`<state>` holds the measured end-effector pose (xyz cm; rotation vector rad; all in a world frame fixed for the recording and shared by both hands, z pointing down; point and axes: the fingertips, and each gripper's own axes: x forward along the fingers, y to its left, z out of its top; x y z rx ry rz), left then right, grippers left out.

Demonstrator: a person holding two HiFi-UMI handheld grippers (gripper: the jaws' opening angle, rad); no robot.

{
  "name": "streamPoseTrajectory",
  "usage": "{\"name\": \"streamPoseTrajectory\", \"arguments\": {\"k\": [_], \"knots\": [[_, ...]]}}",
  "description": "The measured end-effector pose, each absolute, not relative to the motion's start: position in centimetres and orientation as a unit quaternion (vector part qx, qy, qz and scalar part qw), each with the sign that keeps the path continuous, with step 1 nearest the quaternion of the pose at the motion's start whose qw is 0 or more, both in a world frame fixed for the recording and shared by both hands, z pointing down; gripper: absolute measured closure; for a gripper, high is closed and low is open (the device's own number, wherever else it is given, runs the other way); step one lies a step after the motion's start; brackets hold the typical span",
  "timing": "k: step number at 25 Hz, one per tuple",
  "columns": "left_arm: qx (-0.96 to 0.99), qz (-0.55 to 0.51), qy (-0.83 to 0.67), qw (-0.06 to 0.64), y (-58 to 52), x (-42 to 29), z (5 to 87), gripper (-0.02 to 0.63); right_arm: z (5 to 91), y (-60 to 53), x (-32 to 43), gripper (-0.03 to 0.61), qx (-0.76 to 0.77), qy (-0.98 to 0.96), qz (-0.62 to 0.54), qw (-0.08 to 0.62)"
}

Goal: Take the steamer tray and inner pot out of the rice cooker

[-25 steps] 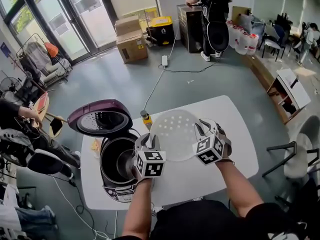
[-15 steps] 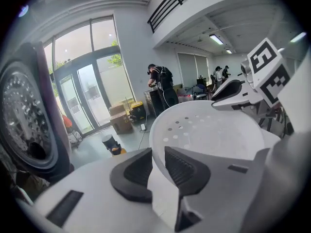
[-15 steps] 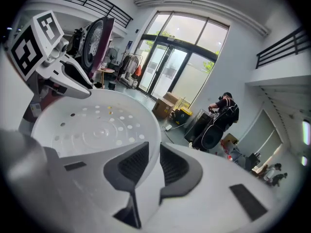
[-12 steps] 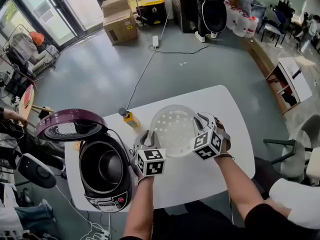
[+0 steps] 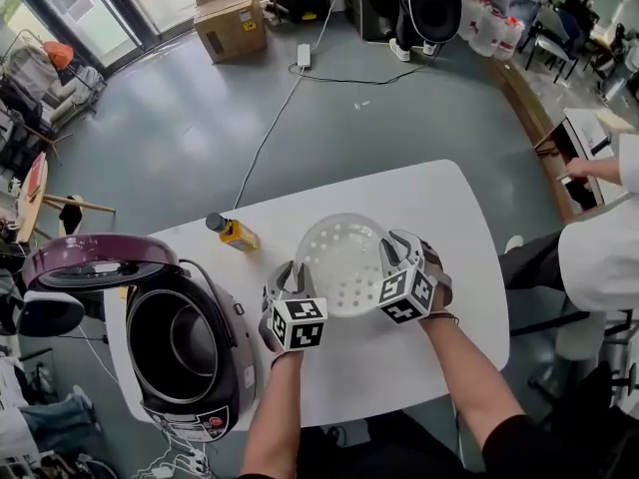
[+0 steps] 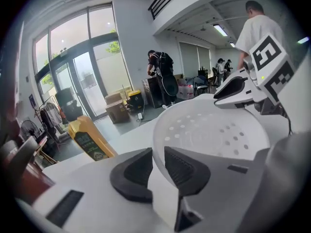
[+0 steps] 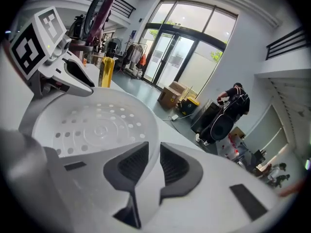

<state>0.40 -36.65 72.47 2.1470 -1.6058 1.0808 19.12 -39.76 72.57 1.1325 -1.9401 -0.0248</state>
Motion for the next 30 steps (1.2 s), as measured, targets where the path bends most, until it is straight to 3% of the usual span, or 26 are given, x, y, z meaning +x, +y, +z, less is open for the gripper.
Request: {"name": "streamPoseTrajectory", "arguments": {"k": [11,12,14,16,30], "knots": [[0.728,0.376,-0.561,0.117,-36.5,0.6,75.6,0.531,76.5,-39.3,19.4,0.495,0.456,-0.773,-0.012,0.441],[0.727,0.374,-0.563,0.117,-36.5,0.5,75.5,0.52,76.3,-39.2,19.3,0.495,0.459,-0.774,-0.01,0.436],[0.726,0.367,-0.571,0.116,-36.4,0.5,74.7,0.428,75.3,-39.2,19.1,0.461,0.464,-0.78,-0.006,0.42],[0.727,0.355,-0.577,0.113,-36.2,0.9,73.0,0.382,73.4,-39.1,18.9,0.433,0.471,-0.786,-0.004,0.401],[0.767,0.184,-0.611,0.07,-29.2,0.4,51.2,0.353,50.5,-30.6,13.7,0.414,0.484,-0.849,-0.047,0.206]]}}
